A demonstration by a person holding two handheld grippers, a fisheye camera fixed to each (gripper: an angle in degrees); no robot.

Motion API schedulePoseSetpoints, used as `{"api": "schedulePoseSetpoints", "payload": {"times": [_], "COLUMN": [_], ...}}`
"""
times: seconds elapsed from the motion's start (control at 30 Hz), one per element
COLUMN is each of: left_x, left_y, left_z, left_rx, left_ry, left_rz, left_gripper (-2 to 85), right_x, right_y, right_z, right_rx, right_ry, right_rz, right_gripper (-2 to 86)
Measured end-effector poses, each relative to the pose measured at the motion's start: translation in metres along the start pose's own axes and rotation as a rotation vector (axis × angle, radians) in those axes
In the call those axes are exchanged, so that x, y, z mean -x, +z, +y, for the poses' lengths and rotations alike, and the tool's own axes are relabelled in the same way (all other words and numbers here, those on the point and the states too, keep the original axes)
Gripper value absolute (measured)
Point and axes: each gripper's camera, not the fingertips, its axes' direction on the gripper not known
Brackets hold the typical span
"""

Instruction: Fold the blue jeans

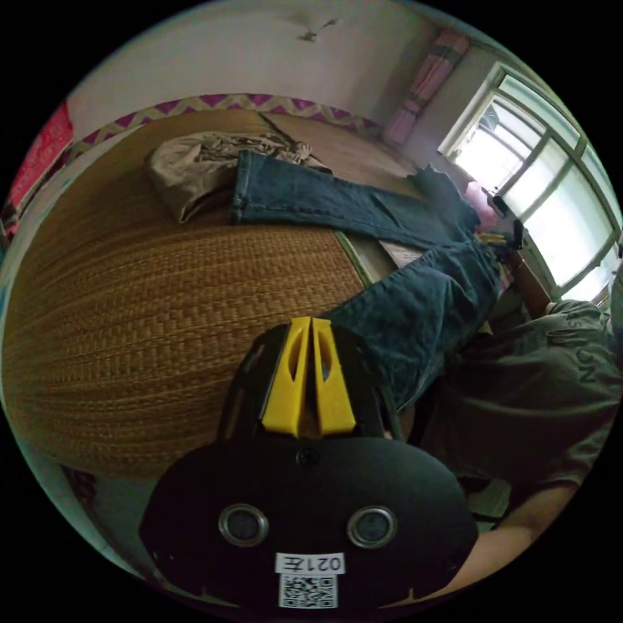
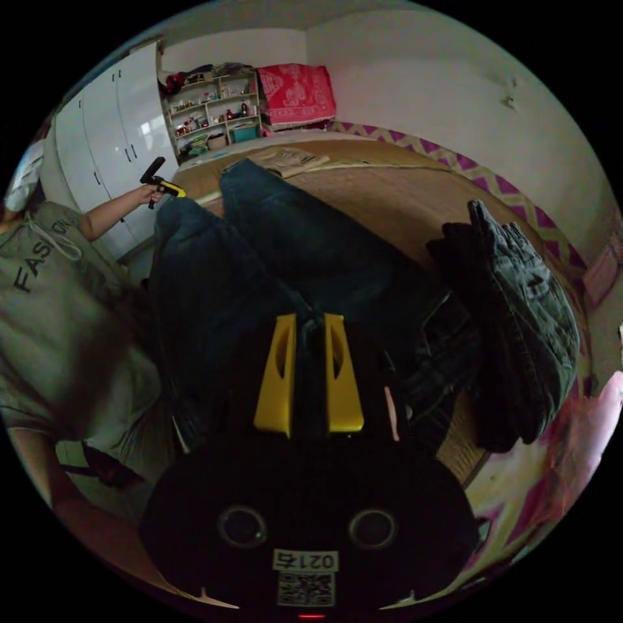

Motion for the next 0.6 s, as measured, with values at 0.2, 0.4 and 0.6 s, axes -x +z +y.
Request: {"api": "schedulePoseSetpoints", "payload": {"times": [0.2,0.4,0.6], "left_x": [-0.025,0.011,0.038], "left_y": [-0.059,-0.028,-0.013], "left_z": [-0.030,-0.050,-0.014], "left_rx": [-0.183,-0.001,-0.009], "left_ry": [0.148,0.047,-0.034], "left_rz": [-0.039,-0.034,0.043], "left_gripper": [-0.9,-1.0,-1.0], "right_x": [-0.005,0.012,0.020], "right_y": [-0.050,-0.076,-0.074], "right_z": [0.028,0.041,0.063], "right_rx": [-0.015,-0.050,0.103], "right_ry": [0.089,0.115,0.089], "right_rz": [0.023,0.041,0.112], "right_gripper": [6.5,7.2,7.1]}}
